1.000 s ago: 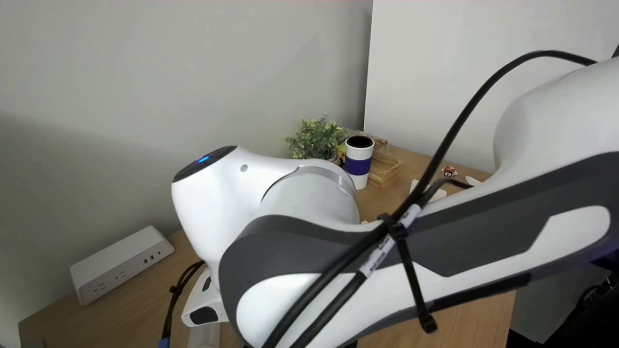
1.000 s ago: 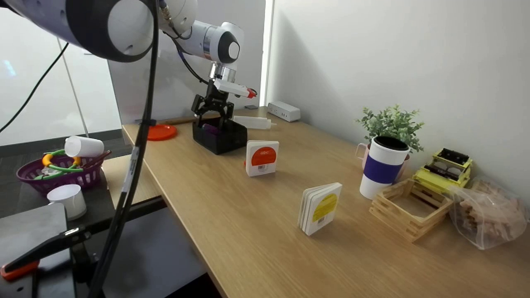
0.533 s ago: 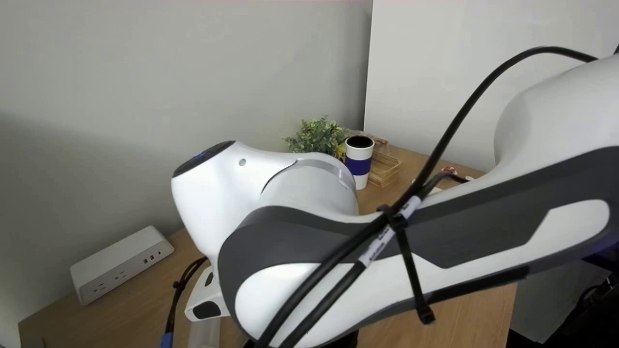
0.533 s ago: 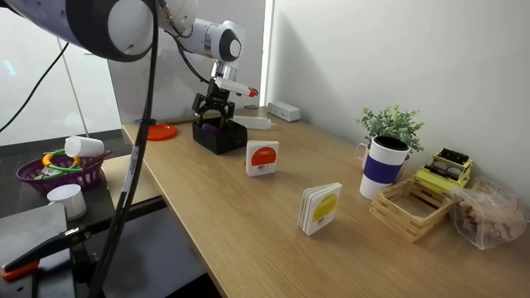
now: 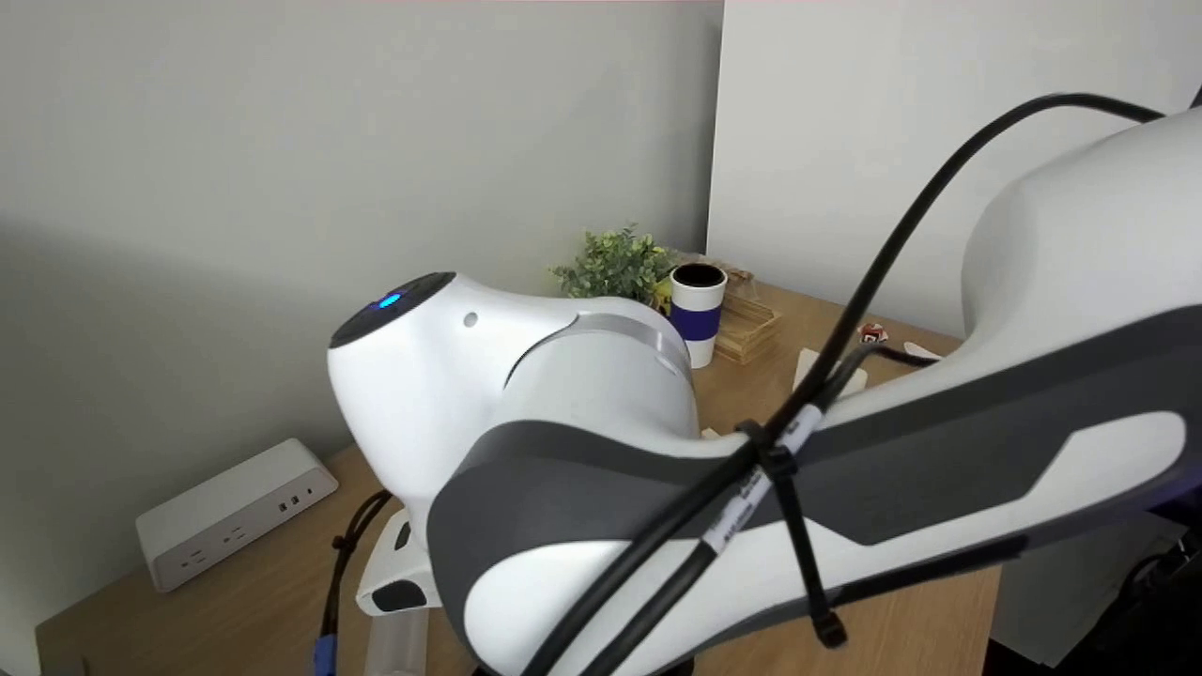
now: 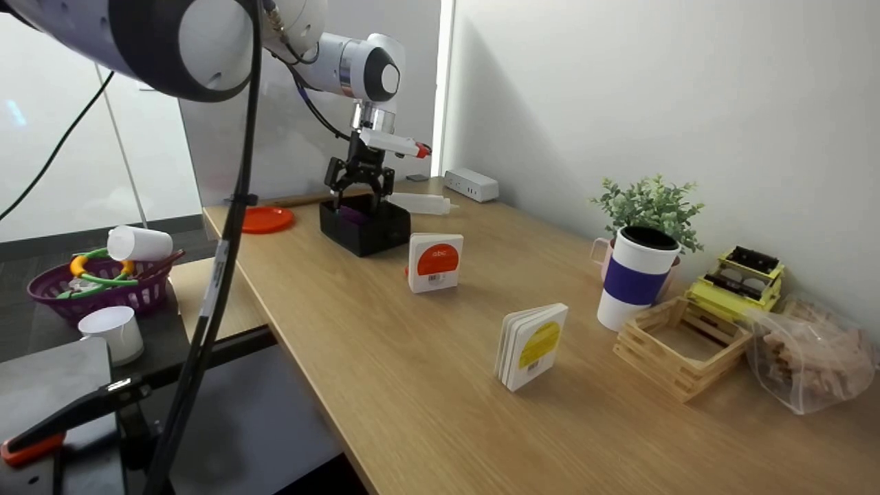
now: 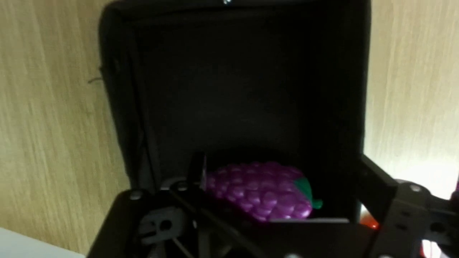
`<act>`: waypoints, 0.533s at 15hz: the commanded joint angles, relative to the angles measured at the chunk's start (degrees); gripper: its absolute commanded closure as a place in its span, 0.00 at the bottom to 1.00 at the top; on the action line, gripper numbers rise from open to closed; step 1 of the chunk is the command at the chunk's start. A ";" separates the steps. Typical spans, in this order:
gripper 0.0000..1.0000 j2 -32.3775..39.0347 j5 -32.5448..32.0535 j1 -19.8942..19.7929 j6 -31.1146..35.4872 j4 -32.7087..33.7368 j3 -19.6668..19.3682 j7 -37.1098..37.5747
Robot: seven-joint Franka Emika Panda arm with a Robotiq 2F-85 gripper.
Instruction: Remove the things from the black box and put them on the table
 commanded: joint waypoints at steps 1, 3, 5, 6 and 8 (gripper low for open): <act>0.00 -0.02 -4.90 1.92 4.37 0.02 -3.56 1.12; 0.00 0.11 -7.01 2.41 6.60 0.01 -4.58 1.41; 0.00 0.24 -8.06 2.74 7.90 0.00 -5.14 2.10; 0.00 0.23 -8.07 2.67 8.03 -0.03 -5.02 2.04; 0.00 0.15 -7.62 2.55 8.06 -0.06 -4.64 1.72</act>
